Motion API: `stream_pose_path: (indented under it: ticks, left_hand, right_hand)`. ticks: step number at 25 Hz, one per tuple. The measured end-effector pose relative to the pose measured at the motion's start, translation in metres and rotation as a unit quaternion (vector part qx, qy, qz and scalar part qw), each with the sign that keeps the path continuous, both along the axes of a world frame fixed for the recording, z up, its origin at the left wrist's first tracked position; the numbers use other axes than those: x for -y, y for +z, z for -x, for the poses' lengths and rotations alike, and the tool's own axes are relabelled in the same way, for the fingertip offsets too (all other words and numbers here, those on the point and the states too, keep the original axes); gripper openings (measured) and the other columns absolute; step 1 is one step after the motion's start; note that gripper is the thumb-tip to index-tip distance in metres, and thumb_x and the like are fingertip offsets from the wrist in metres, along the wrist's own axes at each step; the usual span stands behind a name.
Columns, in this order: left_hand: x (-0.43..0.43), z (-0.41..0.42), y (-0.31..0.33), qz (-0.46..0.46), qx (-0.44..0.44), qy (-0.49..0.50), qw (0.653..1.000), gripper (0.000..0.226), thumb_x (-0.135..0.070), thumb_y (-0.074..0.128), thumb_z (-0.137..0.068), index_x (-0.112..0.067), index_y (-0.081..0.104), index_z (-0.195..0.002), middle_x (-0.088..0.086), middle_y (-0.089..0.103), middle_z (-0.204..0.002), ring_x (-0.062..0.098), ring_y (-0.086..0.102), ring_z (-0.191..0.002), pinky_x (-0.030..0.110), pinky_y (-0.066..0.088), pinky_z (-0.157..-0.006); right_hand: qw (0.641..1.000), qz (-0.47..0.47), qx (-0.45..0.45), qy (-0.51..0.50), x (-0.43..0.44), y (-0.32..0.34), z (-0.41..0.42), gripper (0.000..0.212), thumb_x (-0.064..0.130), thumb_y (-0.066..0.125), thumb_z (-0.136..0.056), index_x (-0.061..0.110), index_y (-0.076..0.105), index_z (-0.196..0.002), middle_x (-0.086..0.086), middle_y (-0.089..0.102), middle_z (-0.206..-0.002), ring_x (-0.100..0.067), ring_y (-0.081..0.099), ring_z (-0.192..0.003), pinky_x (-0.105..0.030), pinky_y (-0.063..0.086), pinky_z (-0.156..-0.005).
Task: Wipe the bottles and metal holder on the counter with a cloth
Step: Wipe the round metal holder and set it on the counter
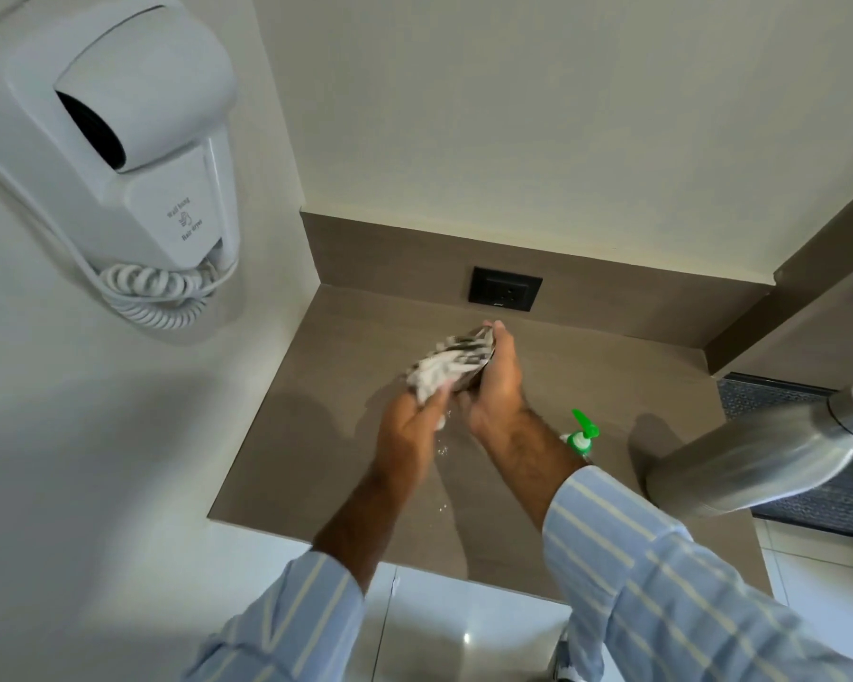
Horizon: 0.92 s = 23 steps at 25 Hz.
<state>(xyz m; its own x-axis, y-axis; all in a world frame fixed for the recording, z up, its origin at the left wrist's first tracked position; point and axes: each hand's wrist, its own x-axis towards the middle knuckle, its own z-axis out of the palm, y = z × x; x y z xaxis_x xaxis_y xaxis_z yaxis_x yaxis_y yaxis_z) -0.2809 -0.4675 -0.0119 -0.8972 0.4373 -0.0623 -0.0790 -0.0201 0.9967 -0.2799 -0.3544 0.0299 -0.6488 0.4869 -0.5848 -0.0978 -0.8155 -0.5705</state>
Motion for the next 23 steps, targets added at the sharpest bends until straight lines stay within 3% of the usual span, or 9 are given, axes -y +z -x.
stream_pose_path:
  ticks: [2,4,6,8,10,14,18,21,23]
  left_hand:
    - [0.029,0.019,-0.029,0.134,-0.055,0.139,0.980,0.021,-0.026,0.059,-0.095,-0.013,0.073,-0.103,0.012,0.073,-0.104,0.021,0.070,-0.094,0.031,0.052,-0.084]
    - [0.055,0.045,-0.067,0.333,-0.115,0.186,0.917,0.027,-0.023,0.059,-0.097,-0.001,0.071,-0.107,0.023,0.069,-0.108,0.040,0.067,-0.097,0.037,0.051,-0.082]
    - [0.064,0.055,-0.105,0.487,-0.161,0.147,0.846,0.029,-0.025,0.065,-0.091,0.001,0.071,-0.103,0.028,0.066,-0.105,0.047,0.063,-0.095,0.048,0.052,-0.085]
    - [0.051,0.051,-0.134,0.563,-0.216,0.090,0.793,0.037,-0.030,0.068,-0.086,-0.004,0.071,-0.112,0.030,0.064,-0.117,0.050,0.060,-0.106,0.055,0.047,-0.095]
    - [0.020,0.052,-0.151,0.568,-0.243,0.081,0.782,0.048,-0.039,0.056,-0.088,-0.010,0.067,-0.125,0.031,0.058,-0.134,0.051,0.054,-0.120,0.058,0.039,-0.105]
    - [-0.046,0.063,-0.145,0.537,-0.266,-0.061,0.798,0.051,-0.042,0.055,-0.095,-0.022,0.056,-0.142,0.015,0.043,-0.158,0.039,0.036,-0.146,0.053,0.021,-0.120]
    - [-0.024,0.025,-0.144,0.476,-0.415,-0.163,0.758,0.043,-0.030,0.076,-0.077,-0.020,0.072,-0.119,0.010,0.064,-0.138,0.035,0.059,-0.126,0.048,0.044,-0.107]
    - [0.048,-0.032,-0.140,0.407,-0.444,-0.217,0.768,0.045,-0.021,0.058,-0.072,-0.026,0.071,-0.115,0.004,0.068,-0.130,0.032,0.061,-0.114,0.045,0.050,-0.097]
    - [0.093,-0.074,-0.133,0.378,-0.431,-0.271,0.773,0.047,-0.022,0.056,-0.069,-0.028,0.067,-0.115,-0.001,0.070,-0.121,0.026,0.060,-0.106,0.038,0.050,-0.088]
  right_hand:
    - [1.000,-0.004,0.005,-0.030,-0.020,0.001,0.000,0.044,0.048,0.051,-0.099,0.013,0.070,-0.117,-0.014,0.070,-0.112,-0.027,0.067,-0.100,-0.047,0.050,-0.103]
    - [0.999,0.010,-0.007,-0.042,-0.032,0.005,0.001,0.055,0.050,0.052,-0.098,0.012,0.059,-0.137,-0.018,0.062,-0.139,-0.033,0.059,-0.125,-0.050,0.043,-0.112]
    - [0.999,0.030,-0.017,-0.037,-0.041,0.005,0.002,0.058,0.053,0.054,-0.096,0.013,0.059,-0.137,-0.019,0.059,-0.143,-0.034,0.055,-0.133,-0.053,0.042,-0.113]
    - [0.999,0.037,-0.020,-0.028,-0.047,0.003,0.000,0.047,0.054,0.055,-0.096,0.014,0.065,-0.118,-0.018,0.066,-0.127,-0.035,0.057,-0.129,-0.057,0.041,-0.112]
    - [0.998,0.044,-0.029,-0.016,-0.049,-0.004,-0.002,0.040,0.052,0.055,-0.097,0.014,0.064,-0.105,-0.018,0.067,-0.114,-0.036,0.058,-0.126,-0.061,0.041,-0.111]
    - [0.998,0.045,-0.037,0.027,-0.048,-0.011,-0.008,0.038,0.046,0.061,-0.095,0.011,0.066,-0.108,-0.019,0.067,-0.125,-0.036,0.060,-0.125,-0.059,0.043,-0.110]
    - [0.998,0.039,-0.042,0.040,-0.043,-0.010,-0.014,0.039,0.039,0.065,-0.093,0.008,0.065,-0.118,-0.019,0.067,-0.128,-0.036,0.060,-0.126,-0.059,0.043,-0.110]
    - [0.998,0.047,-0.041,0.029,-0.033,-0.005,-0.017,0.047,0.037,0.066,-0.092,0.010,0.060,-0.130,-0.020,0.063,-0.136,-0.037,0.060,-0.125,-0.062,0.044,-0.108]
    - [0.997,0.056,-0.041,0.034,-0.024,-0.001,-0.018,0.042,0.036,0.065,-0.093,0.010,0.062,-0.125,-0.020,0.063,-0.135,-0.036,0.060,-0.125,-0.062,0.043,-0.108]
